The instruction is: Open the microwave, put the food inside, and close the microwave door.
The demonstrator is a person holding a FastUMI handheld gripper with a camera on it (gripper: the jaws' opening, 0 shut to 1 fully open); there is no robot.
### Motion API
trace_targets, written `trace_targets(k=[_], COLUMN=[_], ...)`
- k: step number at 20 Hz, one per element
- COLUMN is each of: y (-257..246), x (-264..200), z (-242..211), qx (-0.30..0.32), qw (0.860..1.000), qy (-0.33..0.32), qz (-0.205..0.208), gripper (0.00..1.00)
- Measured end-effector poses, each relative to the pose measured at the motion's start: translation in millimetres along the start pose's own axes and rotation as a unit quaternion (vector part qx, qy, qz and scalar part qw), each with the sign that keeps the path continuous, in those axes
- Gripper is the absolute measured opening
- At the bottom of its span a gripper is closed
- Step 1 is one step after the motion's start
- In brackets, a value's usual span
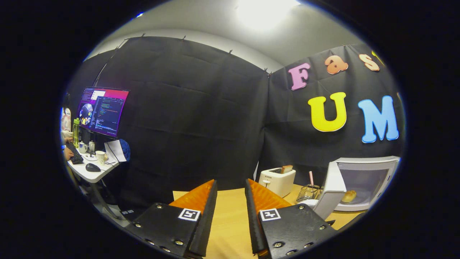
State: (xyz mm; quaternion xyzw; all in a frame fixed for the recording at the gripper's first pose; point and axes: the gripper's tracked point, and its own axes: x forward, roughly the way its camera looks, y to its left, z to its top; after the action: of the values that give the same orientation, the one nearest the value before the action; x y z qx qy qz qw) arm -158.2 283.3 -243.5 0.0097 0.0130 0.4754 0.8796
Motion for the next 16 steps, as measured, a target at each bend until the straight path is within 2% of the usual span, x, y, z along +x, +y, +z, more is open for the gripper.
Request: trace_targets(k=[2,3,5,6,7,10,12,14,16], y=[-9.4,-8.5,-13.5,-29.8,-36.5,-63.7,-64.0,-77.9,-101.2], x=[4.3,3.6,11.2,6.9,7.0,-4.0,-9.3,-28.1,-42.3], z=[-22.6,-31.5,-56.1,-67.7,-72.2,-97.2,-106.1,-104.4,-95.1], qx=[0.001,0.003,0.013,0.014,0.02,0.038,0.073,0.05,0.021], qw=[0.999,0.999,0.998,0.995,0.994,0.986,0.985,0.984,0.98], qy=[0.025,0.036,0.061,0.069,0.074,0.104,0.114,0.11,0.095], qz=[-0.022,-0.019,-0.03,-0.066,-0.074,-0.121,-0.108,-0.132,-0.175], gripper=[0.45,0.18,0.16,0.15,0.03,0.03,0.01,0.01,0.01])
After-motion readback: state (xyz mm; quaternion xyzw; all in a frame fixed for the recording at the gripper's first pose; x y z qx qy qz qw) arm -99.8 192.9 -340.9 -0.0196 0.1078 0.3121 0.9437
